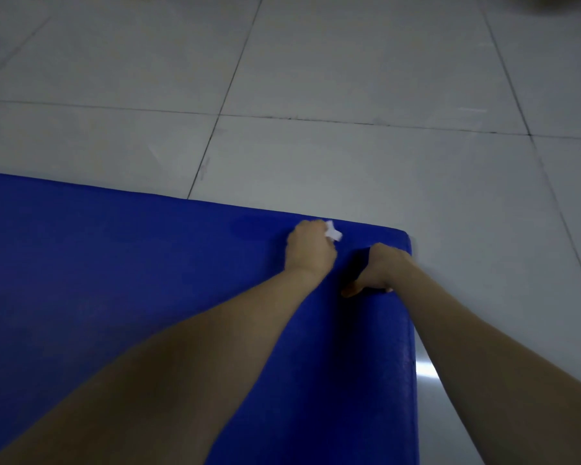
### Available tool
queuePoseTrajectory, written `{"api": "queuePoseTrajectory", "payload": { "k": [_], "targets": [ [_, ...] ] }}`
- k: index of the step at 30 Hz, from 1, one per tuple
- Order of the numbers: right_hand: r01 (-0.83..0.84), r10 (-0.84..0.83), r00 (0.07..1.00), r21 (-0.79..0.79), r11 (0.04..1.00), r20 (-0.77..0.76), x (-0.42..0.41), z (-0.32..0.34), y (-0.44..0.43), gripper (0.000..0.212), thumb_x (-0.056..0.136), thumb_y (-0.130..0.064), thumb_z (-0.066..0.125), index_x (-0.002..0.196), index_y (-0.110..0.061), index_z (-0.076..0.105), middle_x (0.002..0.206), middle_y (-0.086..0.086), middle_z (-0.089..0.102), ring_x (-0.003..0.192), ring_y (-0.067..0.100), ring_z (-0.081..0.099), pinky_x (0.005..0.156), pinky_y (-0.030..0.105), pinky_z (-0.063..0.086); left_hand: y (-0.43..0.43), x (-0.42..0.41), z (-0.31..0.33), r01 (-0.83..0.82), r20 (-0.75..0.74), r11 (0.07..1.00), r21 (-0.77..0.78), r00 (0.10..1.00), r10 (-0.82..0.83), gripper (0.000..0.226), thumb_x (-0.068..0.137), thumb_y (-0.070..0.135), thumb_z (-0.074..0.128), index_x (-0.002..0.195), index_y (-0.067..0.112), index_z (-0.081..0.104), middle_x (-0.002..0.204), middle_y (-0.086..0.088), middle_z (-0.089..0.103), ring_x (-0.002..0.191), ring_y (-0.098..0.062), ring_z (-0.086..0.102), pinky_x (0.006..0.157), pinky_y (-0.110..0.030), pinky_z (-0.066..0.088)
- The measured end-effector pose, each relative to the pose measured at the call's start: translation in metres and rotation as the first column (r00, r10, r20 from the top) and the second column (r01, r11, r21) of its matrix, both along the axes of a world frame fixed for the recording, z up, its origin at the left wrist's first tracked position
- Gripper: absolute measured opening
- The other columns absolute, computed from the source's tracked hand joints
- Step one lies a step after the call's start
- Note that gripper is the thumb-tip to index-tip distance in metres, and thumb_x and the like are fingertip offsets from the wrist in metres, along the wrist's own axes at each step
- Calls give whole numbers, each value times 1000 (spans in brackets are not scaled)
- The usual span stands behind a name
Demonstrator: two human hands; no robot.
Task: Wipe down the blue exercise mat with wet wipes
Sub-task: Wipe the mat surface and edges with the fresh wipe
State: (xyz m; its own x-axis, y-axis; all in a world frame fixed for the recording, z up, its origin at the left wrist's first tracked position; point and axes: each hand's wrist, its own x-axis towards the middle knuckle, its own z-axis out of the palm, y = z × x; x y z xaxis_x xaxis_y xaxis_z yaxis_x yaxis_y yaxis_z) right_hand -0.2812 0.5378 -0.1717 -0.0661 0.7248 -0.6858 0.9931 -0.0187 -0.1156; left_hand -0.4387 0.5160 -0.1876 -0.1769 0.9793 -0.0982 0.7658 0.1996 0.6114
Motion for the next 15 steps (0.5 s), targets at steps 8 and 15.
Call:
{"api": "queuePoseTrajectory", "payload": {
  "k": [8, 15],
  "targets": [
    [-8, 8, 1000, 29, 1000, -19, 3, 0, -2, 78, 49, -74, 85, 89, -18, 47, 83, 0, 60, 81, 18, 60, 73, 32, 52, 3, -33, 10, 226, -409, 969, -95, 879, -245, 18, 102, 22, 51, 110, 8, 59, 107, -9, 66, 93, -26, 62, 67, -35, 42],
    [4, -4, 1000, 16, 1000, -14, 2, 2, -2, 76, 49, -72, 87, 82, -22, 39, 83, 1, 59, 83, 20, 61, 74, 33, 53, -21, -149, -3, -131, -405, 990, -58, 909, 97, 22, 100, 16, 52, 121, 8, 52, 106, -12, 67, 81, -26, 59, 56, -36, 43]
  ]
}}
